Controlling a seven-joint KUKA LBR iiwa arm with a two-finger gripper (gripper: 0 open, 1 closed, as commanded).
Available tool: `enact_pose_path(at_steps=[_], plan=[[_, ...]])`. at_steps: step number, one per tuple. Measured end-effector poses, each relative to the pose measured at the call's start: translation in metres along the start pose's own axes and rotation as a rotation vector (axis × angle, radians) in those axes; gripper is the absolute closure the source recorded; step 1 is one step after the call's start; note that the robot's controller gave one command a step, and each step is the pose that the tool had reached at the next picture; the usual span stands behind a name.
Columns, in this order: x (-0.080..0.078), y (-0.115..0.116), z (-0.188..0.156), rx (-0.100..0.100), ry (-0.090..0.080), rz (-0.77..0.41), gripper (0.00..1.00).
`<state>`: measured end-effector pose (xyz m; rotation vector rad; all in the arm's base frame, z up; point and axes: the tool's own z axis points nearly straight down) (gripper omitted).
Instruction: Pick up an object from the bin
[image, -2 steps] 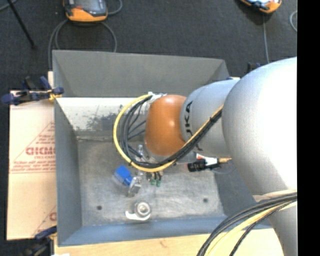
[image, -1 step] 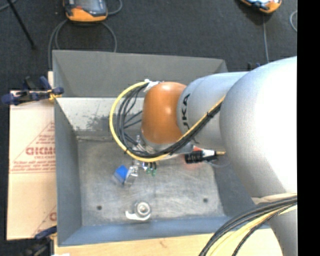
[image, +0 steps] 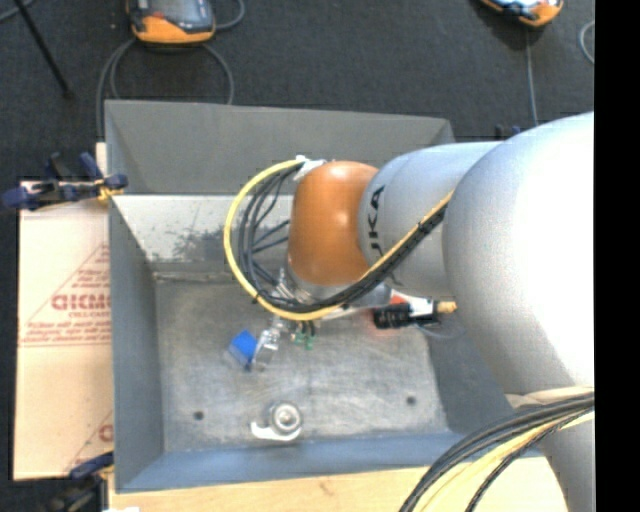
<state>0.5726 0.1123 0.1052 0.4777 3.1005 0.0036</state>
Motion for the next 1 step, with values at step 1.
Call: enact_pose_path(at_steps=[1], plan=[[0.0036,0.0018,0.0282,-0.002,-0.001,0.146,0.0]])
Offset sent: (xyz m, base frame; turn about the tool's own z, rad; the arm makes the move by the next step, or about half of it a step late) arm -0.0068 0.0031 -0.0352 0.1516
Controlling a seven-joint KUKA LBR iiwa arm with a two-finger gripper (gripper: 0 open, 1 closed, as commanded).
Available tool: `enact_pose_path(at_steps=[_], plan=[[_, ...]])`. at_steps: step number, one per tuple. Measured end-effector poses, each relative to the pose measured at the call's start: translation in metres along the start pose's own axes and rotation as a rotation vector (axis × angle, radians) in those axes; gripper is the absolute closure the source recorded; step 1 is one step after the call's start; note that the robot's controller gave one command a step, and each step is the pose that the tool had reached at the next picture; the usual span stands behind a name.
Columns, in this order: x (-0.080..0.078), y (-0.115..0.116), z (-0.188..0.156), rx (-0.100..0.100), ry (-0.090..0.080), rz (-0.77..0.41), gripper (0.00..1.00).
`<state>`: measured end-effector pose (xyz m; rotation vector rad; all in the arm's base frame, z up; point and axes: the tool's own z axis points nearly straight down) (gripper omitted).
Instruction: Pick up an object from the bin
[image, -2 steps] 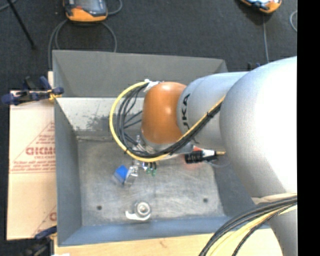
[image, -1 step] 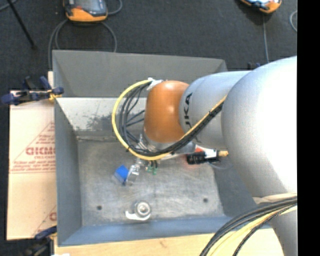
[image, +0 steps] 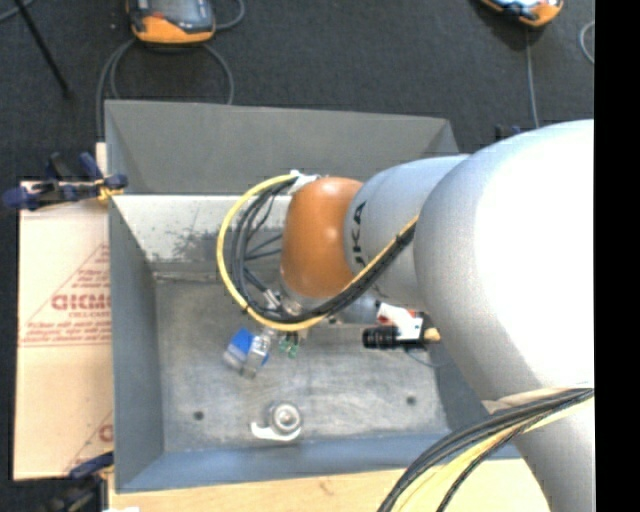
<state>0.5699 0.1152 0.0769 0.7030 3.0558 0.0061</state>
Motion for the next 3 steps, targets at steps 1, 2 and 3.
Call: enact_pose_path(at_steps=[1,2,3], plan=[[-0.0018,0.0009,-0.0022,0.001,0.0,-0.002,0.0],[-0.0023,0.002,-0.0049,-0.001,0.002,-0.002,1.0],[-0.0037,0.0021,-0.0108,0.002,0.001,-0.005,1.0]])
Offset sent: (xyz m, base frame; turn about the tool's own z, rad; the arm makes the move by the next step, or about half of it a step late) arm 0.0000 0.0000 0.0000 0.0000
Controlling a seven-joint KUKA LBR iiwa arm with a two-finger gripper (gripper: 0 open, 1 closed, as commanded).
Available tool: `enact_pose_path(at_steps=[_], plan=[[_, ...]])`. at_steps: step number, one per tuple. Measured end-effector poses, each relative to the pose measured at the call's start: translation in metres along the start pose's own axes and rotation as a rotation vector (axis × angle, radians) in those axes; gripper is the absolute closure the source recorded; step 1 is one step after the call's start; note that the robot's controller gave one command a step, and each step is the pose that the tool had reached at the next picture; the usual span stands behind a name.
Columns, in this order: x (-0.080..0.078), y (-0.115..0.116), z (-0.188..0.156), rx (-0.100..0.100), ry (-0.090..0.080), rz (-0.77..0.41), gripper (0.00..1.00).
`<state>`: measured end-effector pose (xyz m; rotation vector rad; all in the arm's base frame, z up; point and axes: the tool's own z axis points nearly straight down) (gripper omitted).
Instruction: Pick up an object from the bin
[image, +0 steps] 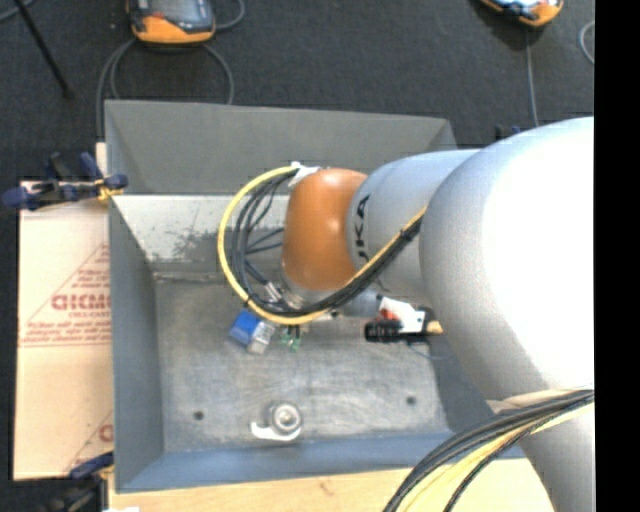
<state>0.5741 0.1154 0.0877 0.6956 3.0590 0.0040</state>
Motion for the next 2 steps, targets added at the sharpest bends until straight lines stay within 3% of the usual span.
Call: enact_pose_path(at_steps=[1,2], plan=[[-0.002,0.0,-0.049,-0.001,-0.001,-0.003,1.0],[-0.004,0.001,-0.062,0.0,0.0,-0.006,1.0]])
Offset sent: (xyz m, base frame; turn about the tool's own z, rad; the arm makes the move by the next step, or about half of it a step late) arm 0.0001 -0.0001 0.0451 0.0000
